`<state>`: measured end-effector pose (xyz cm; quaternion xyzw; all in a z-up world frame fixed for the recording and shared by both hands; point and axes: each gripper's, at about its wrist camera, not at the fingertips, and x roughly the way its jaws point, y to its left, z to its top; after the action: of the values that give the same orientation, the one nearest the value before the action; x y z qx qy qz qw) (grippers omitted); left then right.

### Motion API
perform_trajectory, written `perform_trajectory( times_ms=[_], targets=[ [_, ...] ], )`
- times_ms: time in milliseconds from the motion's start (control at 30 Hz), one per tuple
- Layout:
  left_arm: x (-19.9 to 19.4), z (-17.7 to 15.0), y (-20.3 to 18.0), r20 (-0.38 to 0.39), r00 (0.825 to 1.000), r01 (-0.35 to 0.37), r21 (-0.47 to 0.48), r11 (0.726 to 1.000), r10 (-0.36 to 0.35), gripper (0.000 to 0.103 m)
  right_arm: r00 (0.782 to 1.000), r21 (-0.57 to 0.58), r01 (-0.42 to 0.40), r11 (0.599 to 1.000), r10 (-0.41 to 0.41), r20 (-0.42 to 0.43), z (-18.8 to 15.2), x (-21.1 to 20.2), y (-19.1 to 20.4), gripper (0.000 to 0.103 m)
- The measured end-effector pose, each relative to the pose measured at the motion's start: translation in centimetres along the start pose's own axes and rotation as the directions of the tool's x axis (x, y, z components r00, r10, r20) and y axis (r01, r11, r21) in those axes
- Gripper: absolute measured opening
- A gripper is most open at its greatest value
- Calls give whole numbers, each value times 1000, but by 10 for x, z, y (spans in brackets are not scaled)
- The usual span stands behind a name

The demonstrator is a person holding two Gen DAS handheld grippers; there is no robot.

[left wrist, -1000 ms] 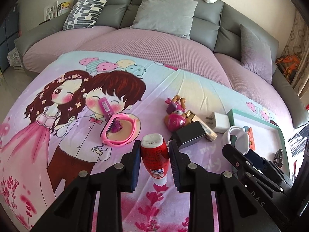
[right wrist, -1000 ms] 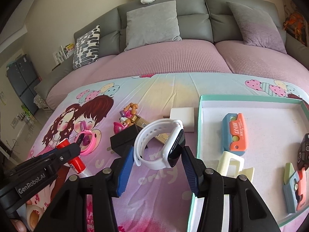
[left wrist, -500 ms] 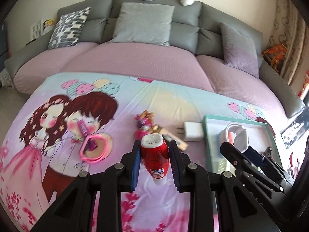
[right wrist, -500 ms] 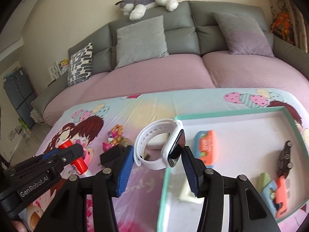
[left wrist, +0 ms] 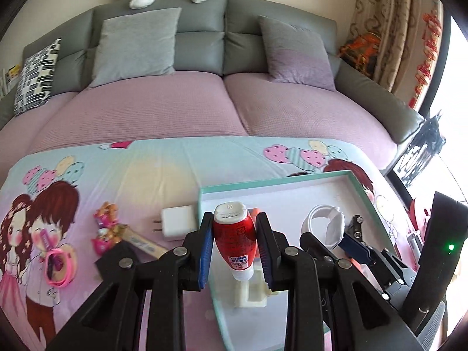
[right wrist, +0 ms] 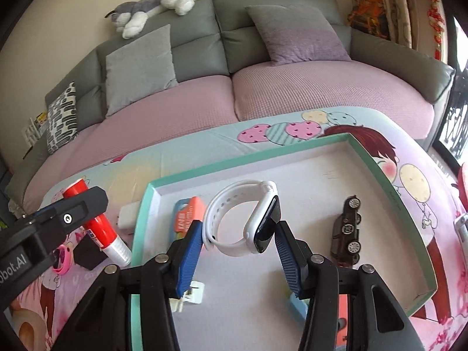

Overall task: Organize rigid objects
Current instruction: 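Carry glue bottle and white smartwatch over the tray with both grippers, then lower glue bottle into tray and open left gripper while right releases smartwatch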

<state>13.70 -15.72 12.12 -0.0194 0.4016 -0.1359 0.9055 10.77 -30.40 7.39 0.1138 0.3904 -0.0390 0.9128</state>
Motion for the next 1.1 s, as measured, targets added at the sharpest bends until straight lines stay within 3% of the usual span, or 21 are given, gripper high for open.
perform_trajectory(
  times_ms=[267, 533, 900, 1100],
  targets=[
    [36, -4, -30, -72, 996, 51, 43, 998, -47, 30, 994, 89, 101, 991, -96, -54, -2, 7, -41, 54],
    [58, -10, -34, -119, 991, 59, 25, 998, -56, 30, 992, 45, 120, 992, -117, -56, -3, 8, -36, 54],
    [53, -10, -28, -117, 992, 37, -1, 999, -37, 33, 990, 36, 131, 991, -129, -52, -2, 6, -35, 55],
    [41, -6, -16, -86, 996, 10, -29, 1000, -12, 45, 993, 24, 110, 994, -109, -41, -1, 3, -31, 58]
  ],
)
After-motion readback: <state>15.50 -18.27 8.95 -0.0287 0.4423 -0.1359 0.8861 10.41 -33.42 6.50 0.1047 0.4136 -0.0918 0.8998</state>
